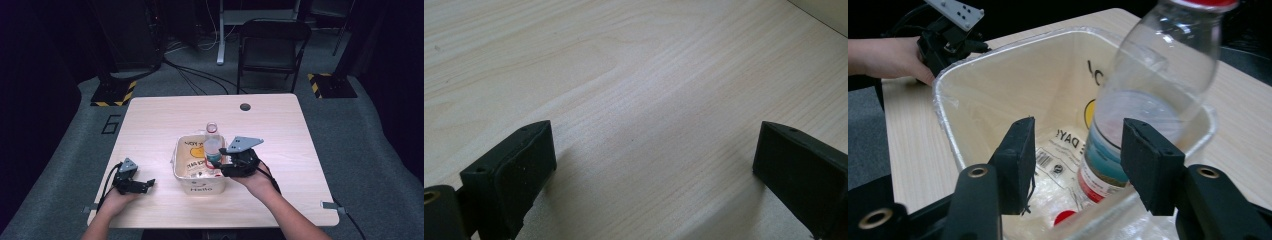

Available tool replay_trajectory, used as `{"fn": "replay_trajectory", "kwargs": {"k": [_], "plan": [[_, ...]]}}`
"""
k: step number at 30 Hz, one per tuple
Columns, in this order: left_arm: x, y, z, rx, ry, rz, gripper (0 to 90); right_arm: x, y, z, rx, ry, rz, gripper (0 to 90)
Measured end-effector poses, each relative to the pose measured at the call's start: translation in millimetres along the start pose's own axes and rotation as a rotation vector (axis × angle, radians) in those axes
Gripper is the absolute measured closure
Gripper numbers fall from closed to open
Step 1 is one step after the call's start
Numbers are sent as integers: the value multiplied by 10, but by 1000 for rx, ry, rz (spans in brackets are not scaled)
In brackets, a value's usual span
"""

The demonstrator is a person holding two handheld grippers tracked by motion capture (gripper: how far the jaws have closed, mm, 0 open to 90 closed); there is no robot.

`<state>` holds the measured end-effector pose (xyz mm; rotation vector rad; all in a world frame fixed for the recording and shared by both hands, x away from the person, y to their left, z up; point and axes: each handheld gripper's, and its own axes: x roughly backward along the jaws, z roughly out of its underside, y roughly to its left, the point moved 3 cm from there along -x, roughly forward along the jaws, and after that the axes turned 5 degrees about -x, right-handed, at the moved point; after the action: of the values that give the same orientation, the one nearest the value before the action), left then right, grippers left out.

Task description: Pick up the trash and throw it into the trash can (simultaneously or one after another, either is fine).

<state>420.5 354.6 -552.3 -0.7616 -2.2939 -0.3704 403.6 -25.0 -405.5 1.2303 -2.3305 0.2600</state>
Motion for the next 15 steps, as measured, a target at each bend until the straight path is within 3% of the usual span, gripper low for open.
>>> {"fn": "replay_trajectory", "kwargs": {"k": [15], "plan": [[8, 3, -4, -4, 15, 2, 33, 408, -462, 129, -68, -43, 173, 419]]}}
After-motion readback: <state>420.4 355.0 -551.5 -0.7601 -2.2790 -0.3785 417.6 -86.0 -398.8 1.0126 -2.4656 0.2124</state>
